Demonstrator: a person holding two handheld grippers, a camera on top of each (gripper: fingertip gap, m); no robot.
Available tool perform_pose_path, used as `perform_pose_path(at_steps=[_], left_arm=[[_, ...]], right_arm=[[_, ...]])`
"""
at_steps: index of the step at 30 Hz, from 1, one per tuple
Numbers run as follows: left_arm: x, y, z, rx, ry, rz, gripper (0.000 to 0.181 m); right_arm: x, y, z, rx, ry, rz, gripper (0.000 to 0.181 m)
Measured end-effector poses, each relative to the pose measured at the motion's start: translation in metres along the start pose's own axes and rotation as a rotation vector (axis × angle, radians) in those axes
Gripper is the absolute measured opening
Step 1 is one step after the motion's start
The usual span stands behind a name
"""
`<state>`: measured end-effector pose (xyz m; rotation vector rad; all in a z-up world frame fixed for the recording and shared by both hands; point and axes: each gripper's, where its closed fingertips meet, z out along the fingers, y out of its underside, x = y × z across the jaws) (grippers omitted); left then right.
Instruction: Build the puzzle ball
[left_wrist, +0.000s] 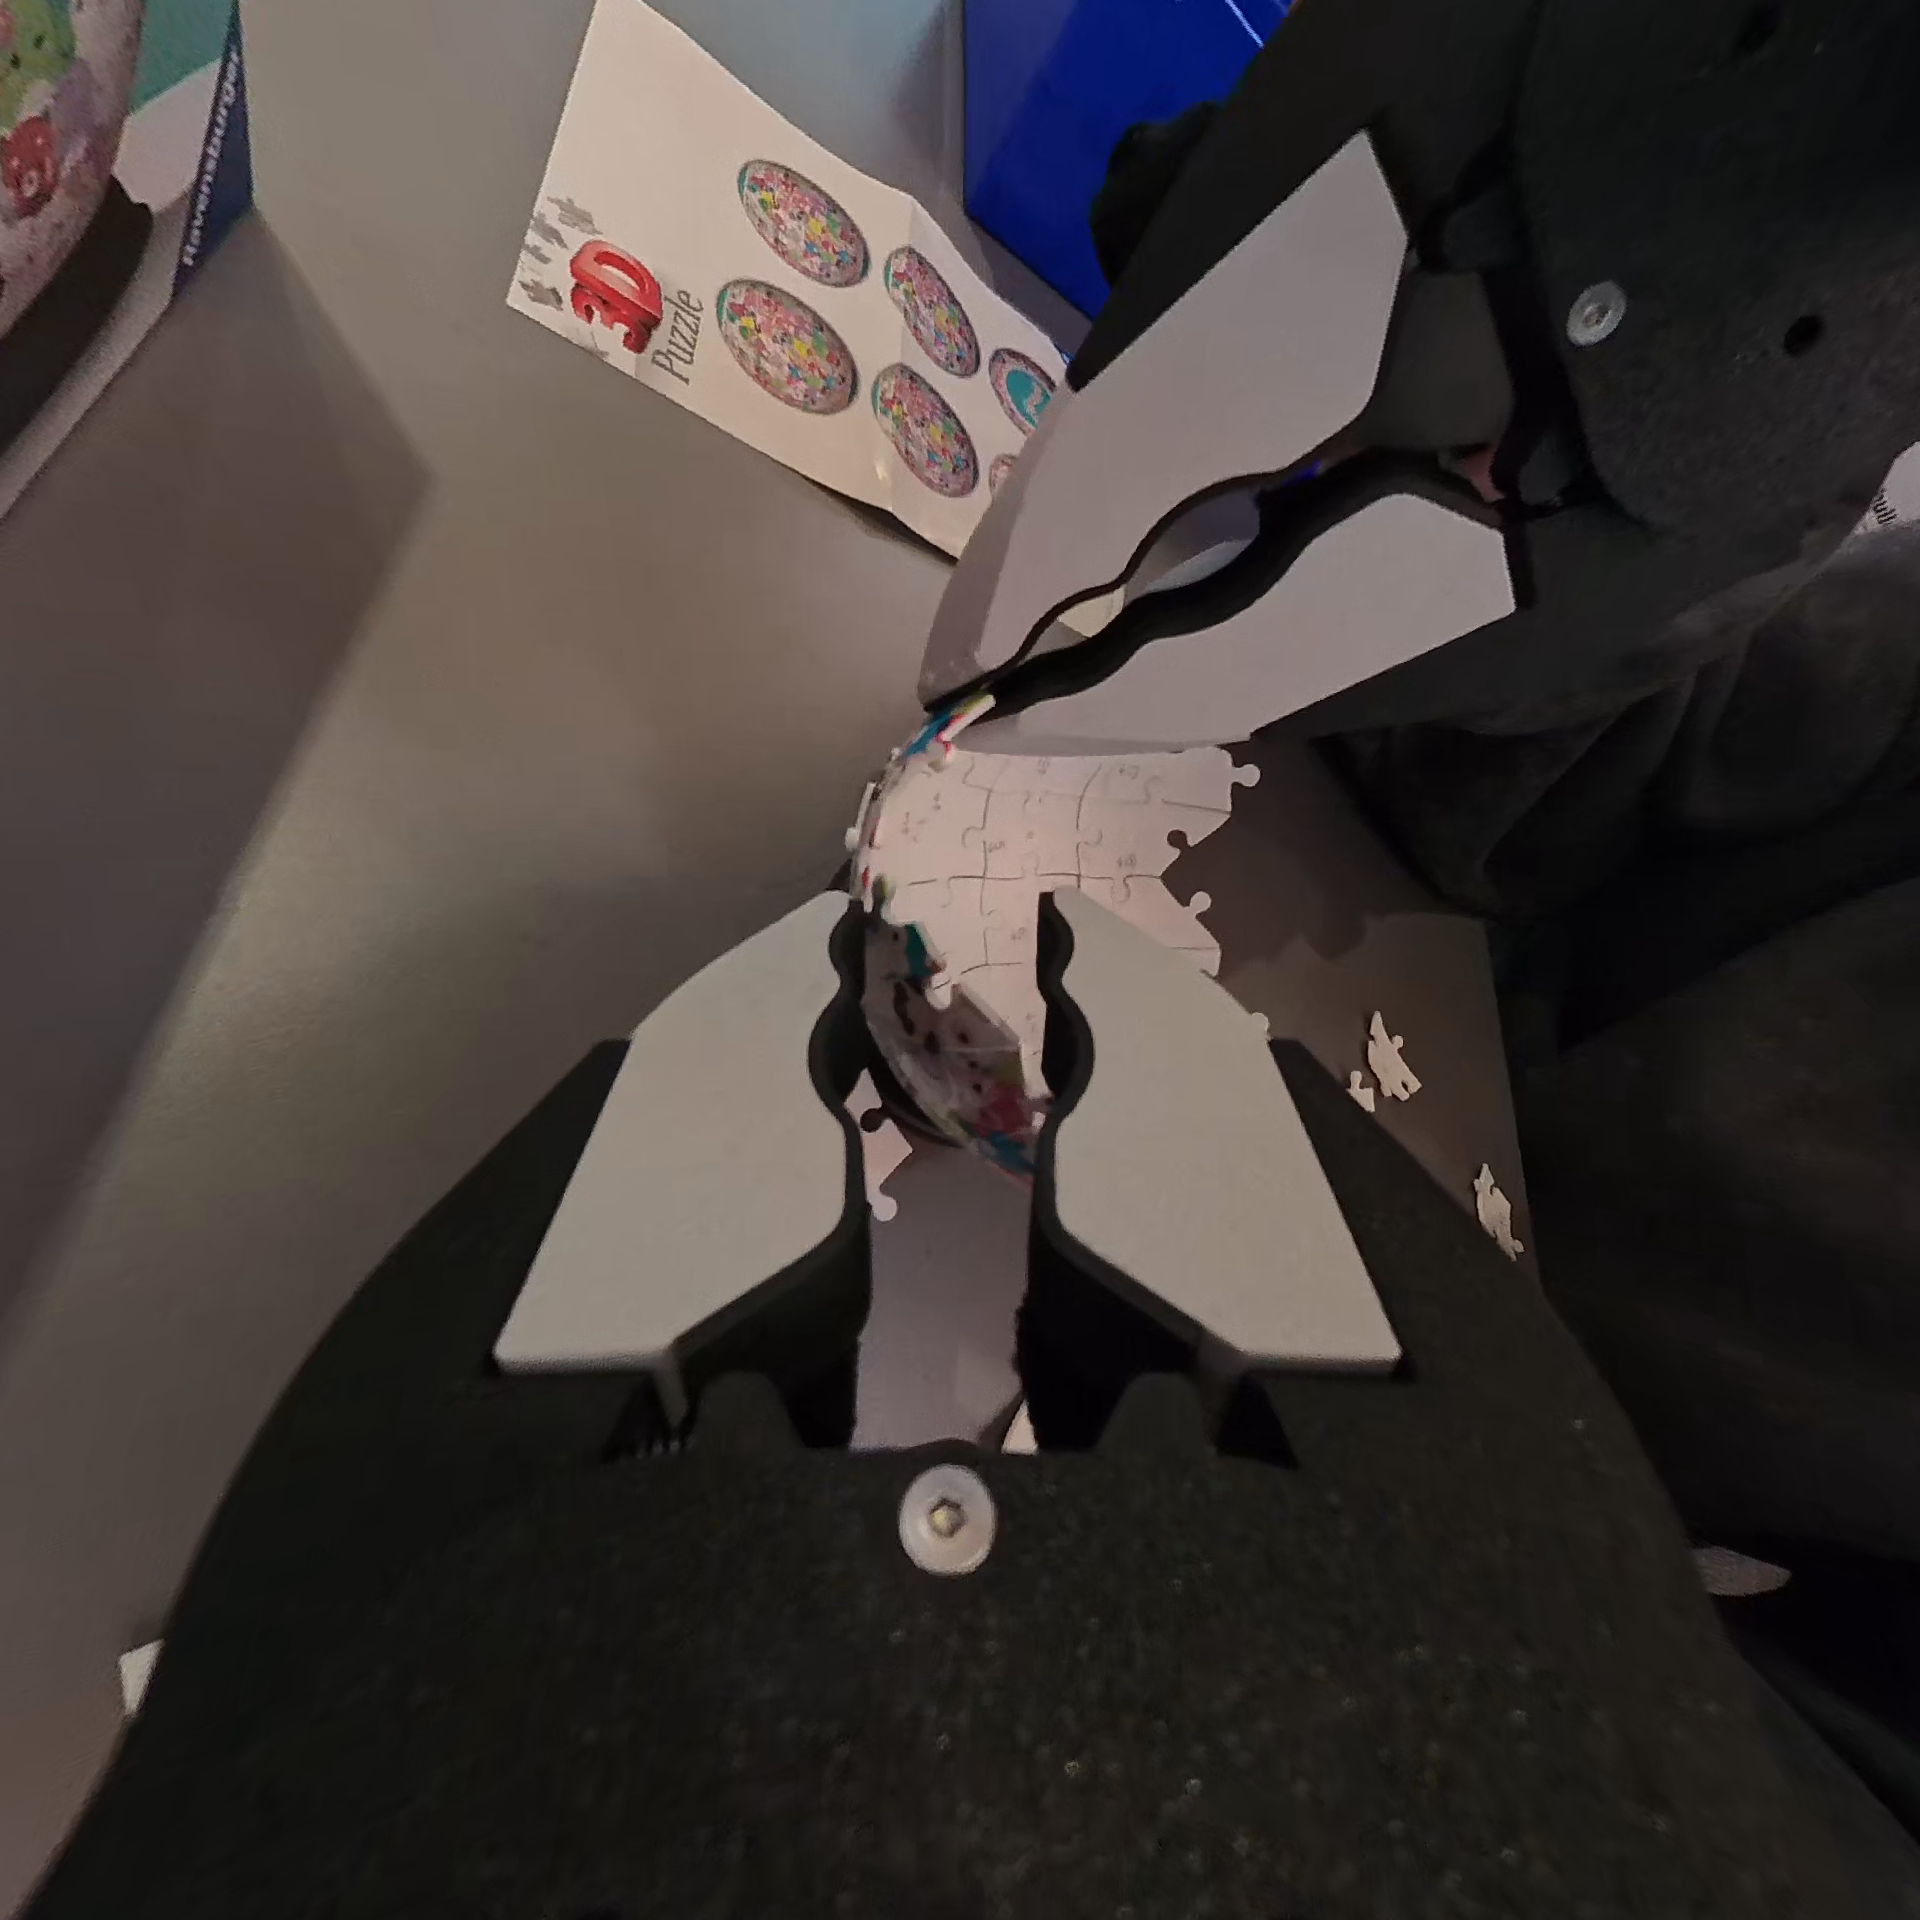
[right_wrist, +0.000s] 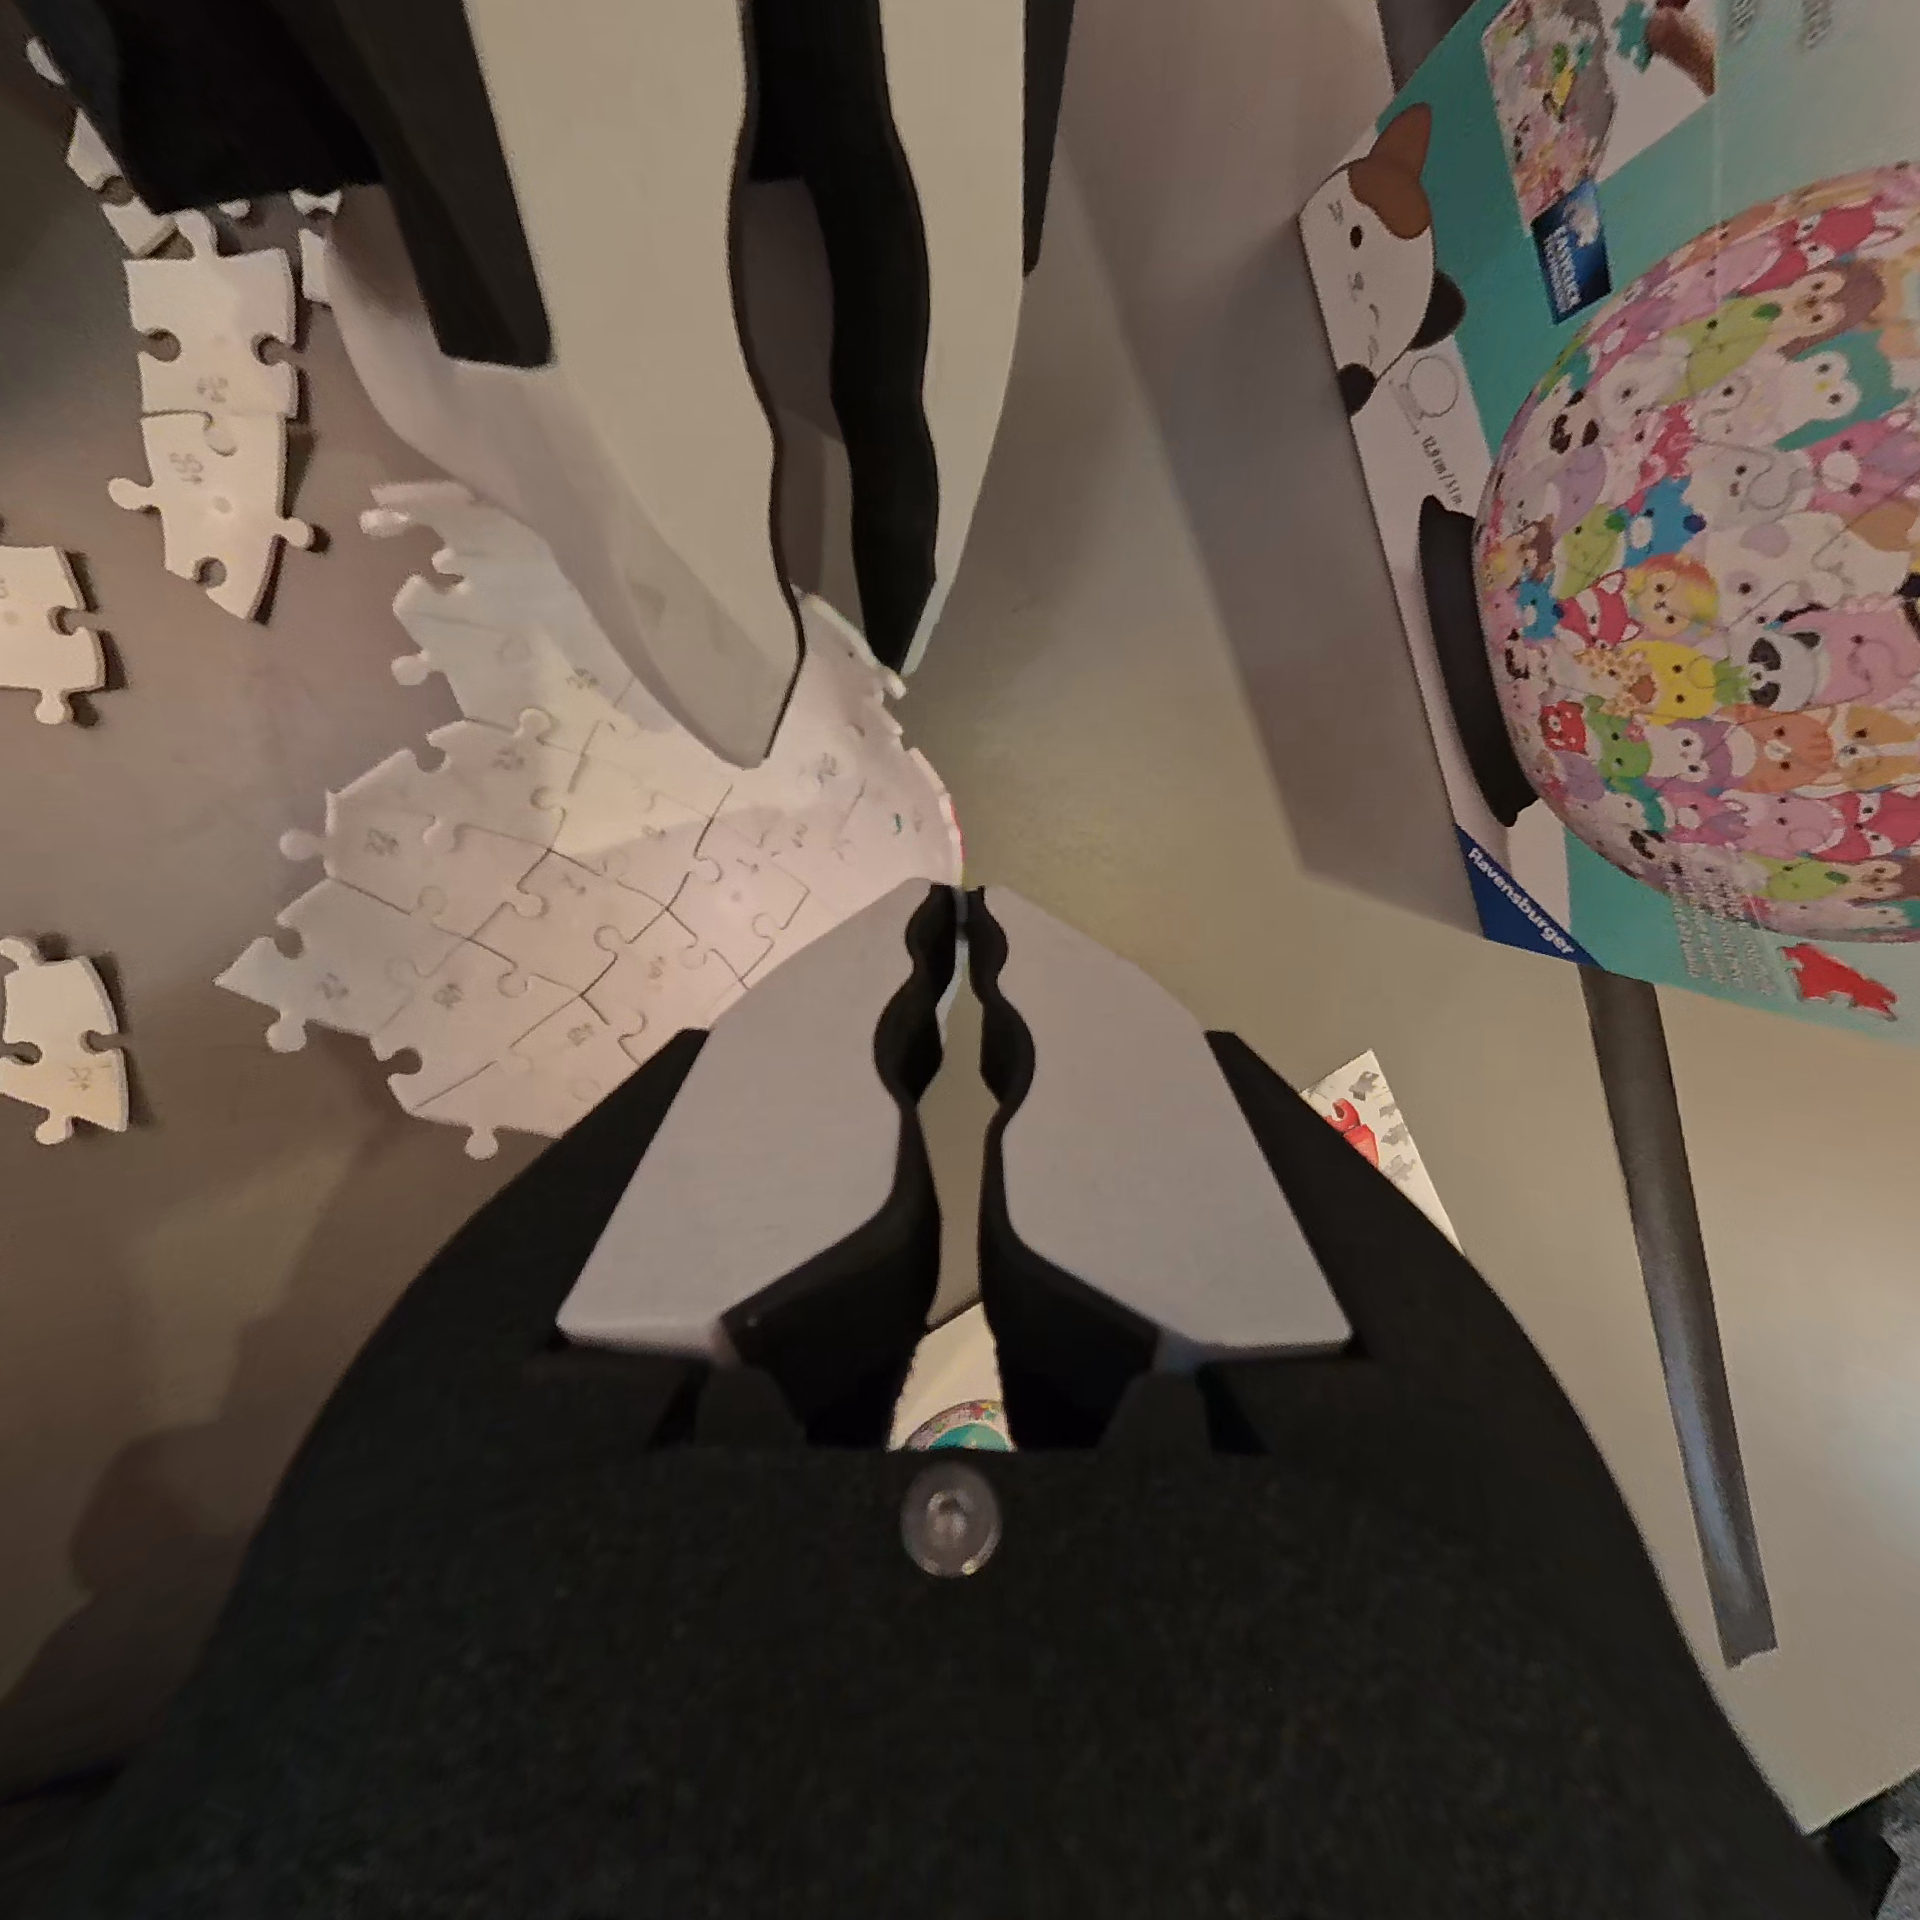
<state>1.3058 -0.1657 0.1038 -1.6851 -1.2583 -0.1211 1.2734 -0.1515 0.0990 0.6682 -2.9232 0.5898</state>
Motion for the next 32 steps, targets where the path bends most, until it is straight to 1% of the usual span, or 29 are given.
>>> perform_pose_path(at_steps=[4, 10, 13, 18, 22, 27, 32], left_arm=[[0.000, 0.000, 0.001, -0.002, -0.005, 0.003, 0.031], [0.000, -0.001, 0.001, -0.001, -0.005, 0.003, 0.032], [0.000, -0.001, 0.001, -0.003, -0.007, 0.005, 0.032], [0.000, 0.000, 0.003, -0.015, -0.017, 0.010, 0.032], [0.000, 0.001, 0.004, -0.026, -0.028, 0.017, 0.032], [0.001, 0.001, 0.005, -0.029, -0.022, 0.019, 0.032], [0.000, 0.001, 0.006, -0.031, -0.023, 0.016, 0.032]], right_arm=[[0.001, 0.000, 0.002, 0.011, -0.010, 0.013, 0.002], [0.000, 0.001, 0.006, 0.066, -0.098, 0.051, 0.002], [0.003, 0.002, 0.006, 0.071, -0.108, 0.042, 0.002], [0.003, 0.004, 0.002, 0.012, -0.074, -0.053, 0.002], [0.007, 0.002, 0.001, -0.027, -0.076, -0.071, 0.002], [0.014, 0.003, -0.003, -0.028, -0.070, -0.082, 0.002], [0.011, 0.007, -0.001, -0.078, -0.089, -0.148, 0.002]])
